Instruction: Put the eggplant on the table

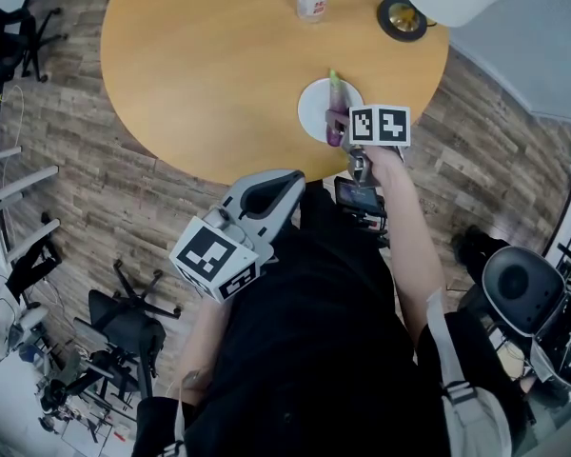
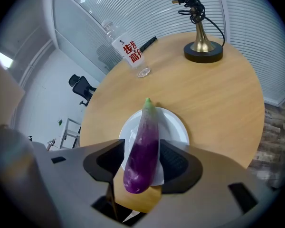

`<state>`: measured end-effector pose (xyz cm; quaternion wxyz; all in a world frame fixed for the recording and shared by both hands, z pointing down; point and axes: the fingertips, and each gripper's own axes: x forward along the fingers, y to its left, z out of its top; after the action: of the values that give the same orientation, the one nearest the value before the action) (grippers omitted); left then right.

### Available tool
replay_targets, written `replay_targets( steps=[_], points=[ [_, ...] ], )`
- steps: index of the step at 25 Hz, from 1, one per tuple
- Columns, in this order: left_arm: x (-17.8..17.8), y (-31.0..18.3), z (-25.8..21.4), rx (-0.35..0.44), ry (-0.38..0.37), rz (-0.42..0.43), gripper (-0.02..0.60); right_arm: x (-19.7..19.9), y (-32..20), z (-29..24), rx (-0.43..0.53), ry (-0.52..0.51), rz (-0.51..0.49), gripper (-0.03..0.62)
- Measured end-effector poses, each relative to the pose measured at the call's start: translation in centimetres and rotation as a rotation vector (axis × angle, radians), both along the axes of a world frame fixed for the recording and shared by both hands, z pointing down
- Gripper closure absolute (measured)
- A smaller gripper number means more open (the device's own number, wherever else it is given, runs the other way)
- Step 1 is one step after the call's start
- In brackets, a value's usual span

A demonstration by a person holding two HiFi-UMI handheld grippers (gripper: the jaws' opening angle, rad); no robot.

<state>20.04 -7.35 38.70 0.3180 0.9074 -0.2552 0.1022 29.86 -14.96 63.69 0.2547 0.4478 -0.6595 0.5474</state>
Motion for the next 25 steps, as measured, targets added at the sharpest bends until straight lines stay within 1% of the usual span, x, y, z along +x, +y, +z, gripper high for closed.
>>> replay_targets(
  steps=[13, 17, 21, 25],
  points=[
    [-0.3, 0.7, -0.1, 0.018, -0.005, -0.027, 0.570, 0.8, 0.2, -0.9, 0.032, 0.003, 0.009, 0.370],
    [-0.5, 0.4, -0.4, 0.026, -0.002, -0.034, 0.569, 1.1, 0.1, -1.6, 0.049, -0.006, 0.042, 0.370],
    [-0.5, 0.2, -0.7, 0.036, -0.002, -0.031, 0.569, 1.6, 0.0, -2.3, 0.062, -0.036, 0.074, 0.370],
    [-0.4, -0.1, -0.9, 0.040, -0.006, -0.028, 0.570, 2.0, 0.0, -3.9, 0.103, -0.038, 0.078, 0.370]
  ],
)
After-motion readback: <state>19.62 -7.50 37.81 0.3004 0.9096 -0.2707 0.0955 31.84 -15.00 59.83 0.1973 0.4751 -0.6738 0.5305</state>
